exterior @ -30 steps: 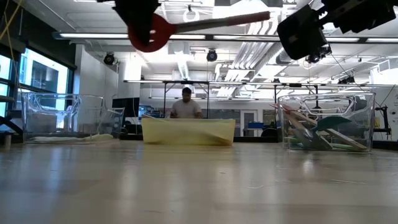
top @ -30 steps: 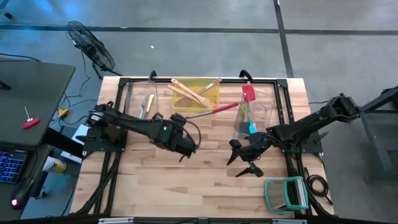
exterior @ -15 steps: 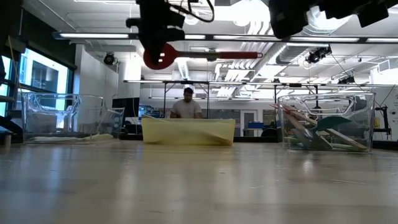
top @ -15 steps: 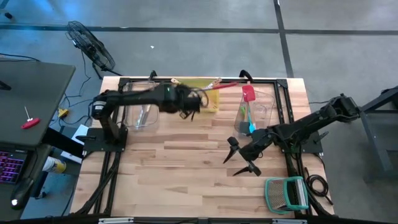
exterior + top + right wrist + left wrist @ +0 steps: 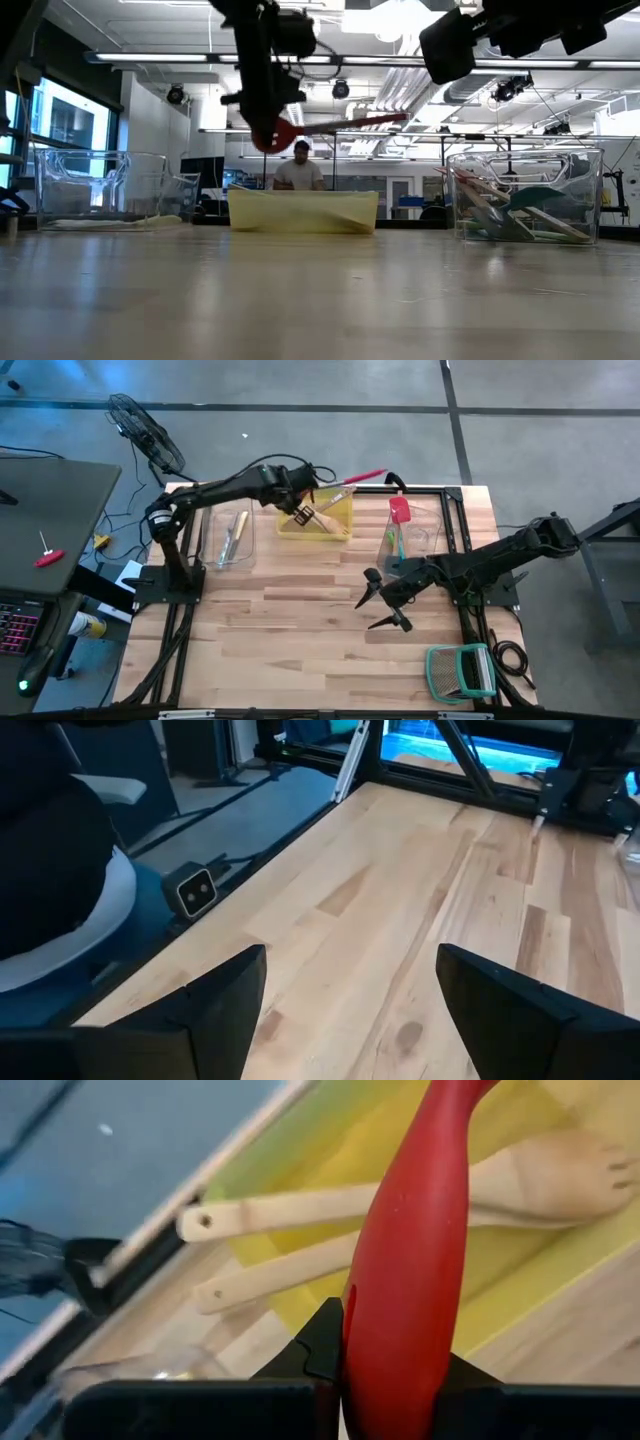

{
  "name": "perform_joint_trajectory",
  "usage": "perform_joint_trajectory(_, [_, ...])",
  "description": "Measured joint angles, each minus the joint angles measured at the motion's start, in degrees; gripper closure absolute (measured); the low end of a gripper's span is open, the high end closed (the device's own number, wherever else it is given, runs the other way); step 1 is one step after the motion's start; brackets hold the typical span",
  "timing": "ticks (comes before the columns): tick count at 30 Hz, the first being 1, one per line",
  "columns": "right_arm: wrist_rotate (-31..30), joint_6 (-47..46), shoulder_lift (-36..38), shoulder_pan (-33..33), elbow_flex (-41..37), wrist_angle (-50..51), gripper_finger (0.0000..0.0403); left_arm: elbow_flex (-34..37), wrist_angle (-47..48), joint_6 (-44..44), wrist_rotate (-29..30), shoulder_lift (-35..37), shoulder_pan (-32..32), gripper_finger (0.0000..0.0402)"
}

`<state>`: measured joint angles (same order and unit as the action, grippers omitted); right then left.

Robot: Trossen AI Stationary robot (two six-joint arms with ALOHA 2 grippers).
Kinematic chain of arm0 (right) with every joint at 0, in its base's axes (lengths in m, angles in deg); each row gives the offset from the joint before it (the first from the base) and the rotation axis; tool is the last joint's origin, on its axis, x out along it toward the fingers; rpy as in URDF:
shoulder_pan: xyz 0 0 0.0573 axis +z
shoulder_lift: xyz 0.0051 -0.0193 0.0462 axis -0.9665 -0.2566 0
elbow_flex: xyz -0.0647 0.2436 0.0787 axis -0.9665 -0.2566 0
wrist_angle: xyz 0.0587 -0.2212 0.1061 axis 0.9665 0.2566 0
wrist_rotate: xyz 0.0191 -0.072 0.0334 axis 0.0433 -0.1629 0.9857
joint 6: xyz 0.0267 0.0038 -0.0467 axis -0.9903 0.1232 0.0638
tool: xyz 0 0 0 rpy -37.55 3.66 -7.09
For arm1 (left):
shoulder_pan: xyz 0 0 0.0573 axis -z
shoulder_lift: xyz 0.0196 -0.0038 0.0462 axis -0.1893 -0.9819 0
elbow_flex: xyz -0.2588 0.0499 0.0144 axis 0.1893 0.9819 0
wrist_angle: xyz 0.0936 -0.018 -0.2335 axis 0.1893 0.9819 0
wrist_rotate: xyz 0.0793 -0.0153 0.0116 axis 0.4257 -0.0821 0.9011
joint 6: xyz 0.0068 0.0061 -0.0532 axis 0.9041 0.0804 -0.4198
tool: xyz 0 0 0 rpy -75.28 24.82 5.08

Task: Pick & Place Kitchen Items
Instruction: Put the red slotted serving spoon into the right yellow bin

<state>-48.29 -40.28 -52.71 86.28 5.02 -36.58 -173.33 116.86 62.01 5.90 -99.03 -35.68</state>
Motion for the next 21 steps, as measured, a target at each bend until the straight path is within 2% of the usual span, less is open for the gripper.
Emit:
perform_joint_trajectory(4, [0.09,1.22,0.0,-0.82,0.0,0.04,0.0117,4.95,-4.0,0.7,-4.16,0.0,-1.47,0.0378])
perform_joint_trajectory(10, [1.78,1.21,0.0,-2.49,0.0,0.11,0.0117,12.01,-11.7,1.01,-6.78,0.0,-1.47,0.0378])
perform_joint_trajectory(14, [4.22,-0.19,0.0,-4.01,0.0,0.51,0.0117,15.33,-14.54,0.86,-6.93,0.0,-1.49,0.0378])
perform_joint_trajectory(21, [8.22,-1.81,0.0,-7.29,0.0,2.08,0.0117,18.82,-20.35,1.36,-11.12,0.0,-2.24,0.0378])
